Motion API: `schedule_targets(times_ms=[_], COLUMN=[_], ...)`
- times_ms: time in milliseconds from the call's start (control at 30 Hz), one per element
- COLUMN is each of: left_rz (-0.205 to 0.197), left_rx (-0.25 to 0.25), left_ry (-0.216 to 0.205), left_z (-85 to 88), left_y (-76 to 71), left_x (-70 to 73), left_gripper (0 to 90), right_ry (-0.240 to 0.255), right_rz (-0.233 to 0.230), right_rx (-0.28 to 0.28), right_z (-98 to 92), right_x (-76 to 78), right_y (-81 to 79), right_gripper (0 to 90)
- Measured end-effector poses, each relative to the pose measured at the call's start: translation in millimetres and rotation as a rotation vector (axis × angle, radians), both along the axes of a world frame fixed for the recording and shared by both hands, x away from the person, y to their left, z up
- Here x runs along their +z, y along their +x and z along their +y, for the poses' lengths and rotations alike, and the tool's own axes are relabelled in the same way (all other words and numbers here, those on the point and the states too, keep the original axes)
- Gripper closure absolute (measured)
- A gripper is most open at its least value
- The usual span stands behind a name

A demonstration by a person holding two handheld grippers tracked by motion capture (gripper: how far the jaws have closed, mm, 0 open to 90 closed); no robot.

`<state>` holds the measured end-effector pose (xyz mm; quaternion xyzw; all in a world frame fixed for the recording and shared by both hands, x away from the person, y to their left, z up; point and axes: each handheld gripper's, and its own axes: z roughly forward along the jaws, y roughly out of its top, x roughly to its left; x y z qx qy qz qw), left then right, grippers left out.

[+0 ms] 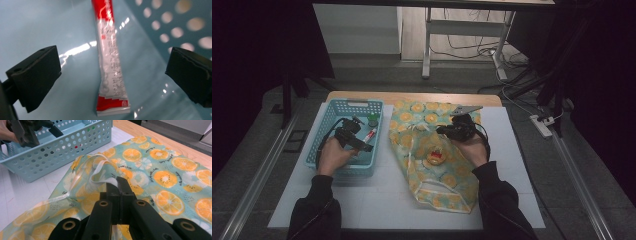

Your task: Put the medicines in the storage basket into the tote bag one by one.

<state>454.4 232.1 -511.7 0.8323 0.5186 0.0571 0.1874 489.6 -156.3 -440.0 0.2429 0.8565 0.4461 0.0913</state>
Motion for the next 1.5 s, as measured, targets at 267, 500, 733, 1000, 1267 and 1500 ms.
schedule_targets(times_ms=[267,500,733,1000,1267,1500], left_rz=[0.042,0.022,0.018,0.026,0.046,0.033], left_rx=[-0.006,0.005,-0.004,0.005,0.025,0.039], left_ry=[0.063,0.045,0.027,0.012,0.029,0.039], left_z=[-4.7,-3.4,-4.2,-2.8,-5.2,-3.7], left_y=[1.4,-0.2,-1.5,-0.7,1.8,1.9], left_x=[-4.5,-2.1,-1.2,-1.5,0.9,4.2], left_gripper=[16.9,44.5,67.5,71.7,72.1,72.4], right_ry=[-0.002,-0.002,-0.002,-0.002,-0.004,-0.005], right_rz=[0.003,0.002,0.001,0.001,0.002,0.002], right_rx=[0.002,0.002,0.001,0.003,0.000,0.000], right_z=[0.3,0.4,0.9,0.7,0.3,0.1], right_x=[-0.5,-0.5,-0.3,-0.8,-1.2,-1.3], right_y=[0.0,-0.1,-0.5,0.0,0.6,0.8], right_gripper=[89.7,89.7,89.7,89.7,89.7,89.7])
